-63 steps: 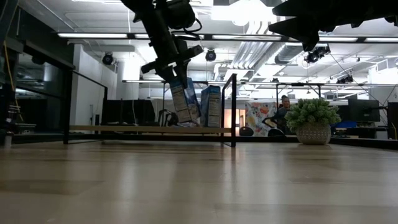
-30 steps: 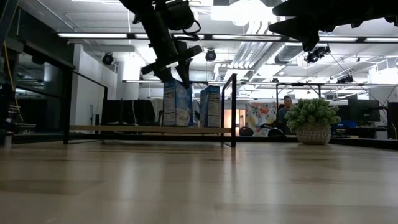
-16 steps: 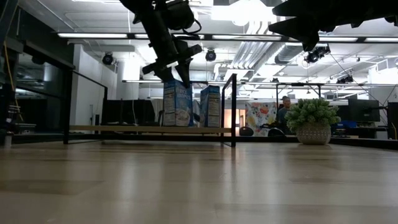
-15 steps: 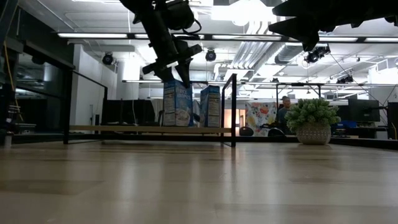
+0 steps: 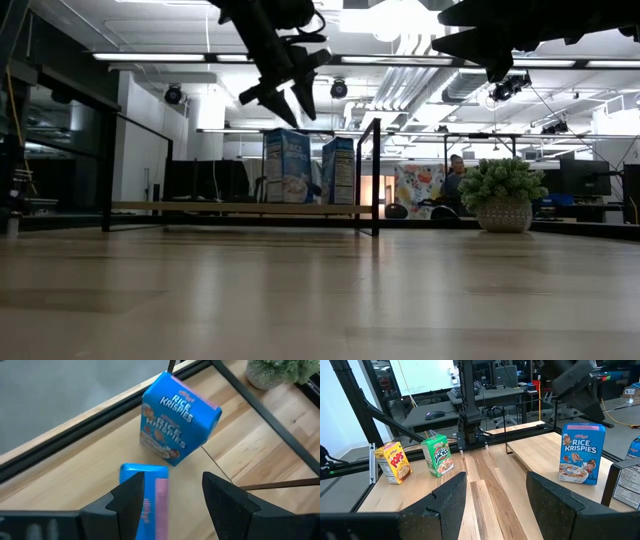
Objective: Stack cereal on shelf
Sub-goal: Put the blue cereal box on the shelf aligned with the blue cereal box
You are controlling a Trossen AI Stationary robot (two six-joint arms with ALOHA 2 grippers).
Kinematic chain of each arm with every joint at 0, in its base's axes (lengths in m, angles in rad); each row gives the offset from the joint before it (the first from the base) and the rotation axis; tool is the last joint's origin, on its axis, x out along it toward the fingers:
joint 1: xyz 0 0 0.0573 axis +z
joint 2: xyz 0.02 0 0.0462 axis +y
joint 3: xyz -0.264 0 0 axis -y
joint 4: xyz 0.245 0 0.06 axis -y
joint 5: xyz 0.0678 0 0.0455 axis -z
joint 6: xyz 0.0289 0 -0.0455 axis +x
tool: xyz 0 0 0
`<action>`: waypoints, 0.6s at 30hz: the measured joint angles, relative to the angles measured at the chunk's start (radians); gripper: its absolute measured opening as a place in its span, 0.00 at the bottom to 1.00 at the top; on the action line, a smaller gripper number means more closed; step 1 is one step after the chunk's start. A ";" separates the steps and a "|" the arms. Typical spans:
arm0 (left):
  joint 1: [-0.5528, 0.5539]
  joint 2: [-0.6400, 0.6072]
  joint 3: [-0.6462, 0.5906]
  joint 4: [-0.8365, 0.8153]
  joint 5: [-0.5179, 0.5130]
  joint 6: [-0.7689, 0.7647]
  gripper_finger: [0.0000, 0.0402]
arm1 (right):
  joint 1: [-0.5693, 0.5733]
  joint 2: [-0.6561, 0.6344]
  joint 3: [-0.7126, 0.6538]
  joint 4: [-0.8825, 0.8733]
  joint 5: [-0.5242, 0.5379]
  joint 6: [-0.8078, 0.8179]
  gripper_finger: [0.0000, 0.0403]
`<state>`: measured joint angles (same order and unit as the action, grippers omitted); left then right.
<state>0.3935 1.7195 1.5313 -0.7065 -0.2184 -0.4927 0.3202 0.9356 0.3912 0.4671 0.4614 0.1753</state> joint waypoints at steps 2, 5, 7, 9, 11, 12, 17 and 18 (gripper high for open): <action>0.000 0.000 0.019 -0.027 0.000 0.001 0.48 | 0.000 0.000 0.000 0.000 0.000 0.000 0.50; 0.000 -0.002 0.053 -0.092 0.003 0.050 0.47 | 0.000 0.000 0.000 -0.002 0.000 0.000 0.50; -0.005 -0.018 0.067 -0.142 0.000 0.068 0.46 | 0.000 0.000 0.000 -0.008 0.000 0.000 0.50; -0.017 -0.045 0.070 -0.158 -0.007 0.081 0.44 | 0.000 0.000 0.000 -0.014 0.000 0.000 0.50; -0.040 -0.078 0.070 -0.191 -0.034 0.098 0.39 | 0.000 0.000 0.000 -0.017 0.000 0.000 0.50; -0.056 -0.092 0.070 -0.201 -0.056 0.102 0.36 | 0.000 0.000 0.000 -0.017 0.000 0.000 0.50; -0.167 -0.143 0.070 -0.261 -0.201 0.101 0.11 | 0.000 0.000 0.000 -0.018 0.000 0.001 0.50; -0.193 -0.145 0.070 -0.272 -0.224 0.095 0.06 | 0.000 0.000 0.000 -0.018 0.000 0.004 0.50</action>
<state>0.2005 1.5743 1.6016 -0.9783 -0.4428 -0.3976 0.3206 0.9357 0.3912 0.4492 0.4614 0.1792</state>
